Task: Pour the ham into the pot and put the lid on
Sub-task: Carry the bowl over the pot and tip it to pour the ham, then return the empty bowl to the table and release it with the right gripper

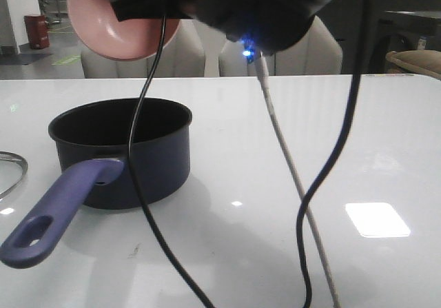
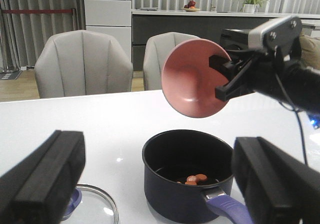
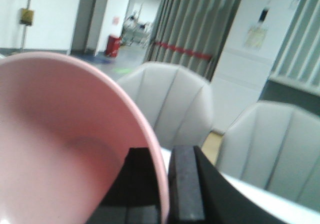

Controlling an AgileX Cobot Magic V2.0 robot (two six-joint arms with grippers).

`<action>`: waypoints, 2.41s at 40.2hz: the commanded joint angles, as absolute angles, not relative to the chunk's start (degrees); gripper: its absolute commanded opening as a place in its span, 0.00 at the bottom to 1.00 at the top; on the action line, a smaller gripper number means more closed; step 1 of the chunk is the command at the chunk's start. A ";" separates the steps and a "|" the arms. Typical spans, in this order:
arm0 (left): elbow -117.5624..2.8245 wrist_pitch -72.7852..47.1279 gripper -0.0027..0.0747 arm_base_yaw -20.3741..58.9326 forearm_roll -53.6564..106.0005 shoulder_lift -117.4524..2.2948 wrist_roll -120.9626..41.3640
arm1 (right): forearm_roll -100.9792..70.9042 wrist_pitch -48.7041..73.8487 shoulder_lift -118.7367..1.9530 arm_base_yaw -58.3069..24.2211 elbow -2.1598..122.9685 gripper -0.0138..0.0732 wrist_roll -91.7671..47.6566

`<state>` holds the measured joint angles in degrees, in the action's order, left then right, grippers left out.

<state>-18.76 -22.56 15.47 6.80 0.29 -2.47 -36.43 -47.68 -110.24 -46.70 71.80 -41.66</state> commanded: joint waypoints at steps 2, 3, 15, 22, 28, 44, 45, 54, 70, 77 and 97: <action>-20.11 -18.17 0.86 15.85 6.95 0.80 -2.24 | -37.16 -36.57 -101.31 -46.75 73.73 0.31 -41.02; -20.11 -18.17 0.86 15.85 6.95 0.80 -2.24 | -38.00 -32.71 -99.81 -46.75 73.73 0.31 -41.02; -20.11 -18.17 0.86 15.85 6.95 0.80 -2.24 | -43.87 0.66 -87.80 -42.80 73.73 0.31 -42.77; -20.11 -18.17 0.86 15.85 6.95 0.80 -2.24 | -38.81 16.59 -84.52 -35.83 73.73 0.31 -42.52; -20.11 -18.17 0.86 15.85 6.95 0.80 -2.24 | -33.51 26.13 -84.12 -28.63 73.73 0.31 -38.60; -20.11 -18.17 0.86 15.85 6.95 0.80 -2.24 | -13.92 35.40 -89.10 -13.64 73.56 0.31 -10.06; -20.11 -18.17 0.86 15.85 6.95 0.80 -2.24 | -13.98 35.80 -89.83 -13.26 73.56 0.31 -10.06; -20.11 -18.17 0.86 15.85 6.95 0.80 -2.24 | -13.98 36.57 -95.94 -12.26 73.56 0.31 -10.06; -20.11 -18.17 0.86 15.85 6.95 0.80 -2.24 | -14.53 32.00 -102.97 -12.26 73.65 0.37 -7.14; -20.11 -18.17 0.86 15.85 6.95 0.80 -2.24 | -14.53 32.62 -103.88 -12.26 73.65 0.48 -7.14; -20.11 -18.17 0.86 15.85 6.95 0.80 -2.24 | -3.67 42.18 -94.05 -12.21 78.25 0.56 -7.20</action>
<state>-18.76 -22.56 15.47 6.80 0.29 -2.47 -5.98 43.13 -100.92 -12.65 76.10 -7.08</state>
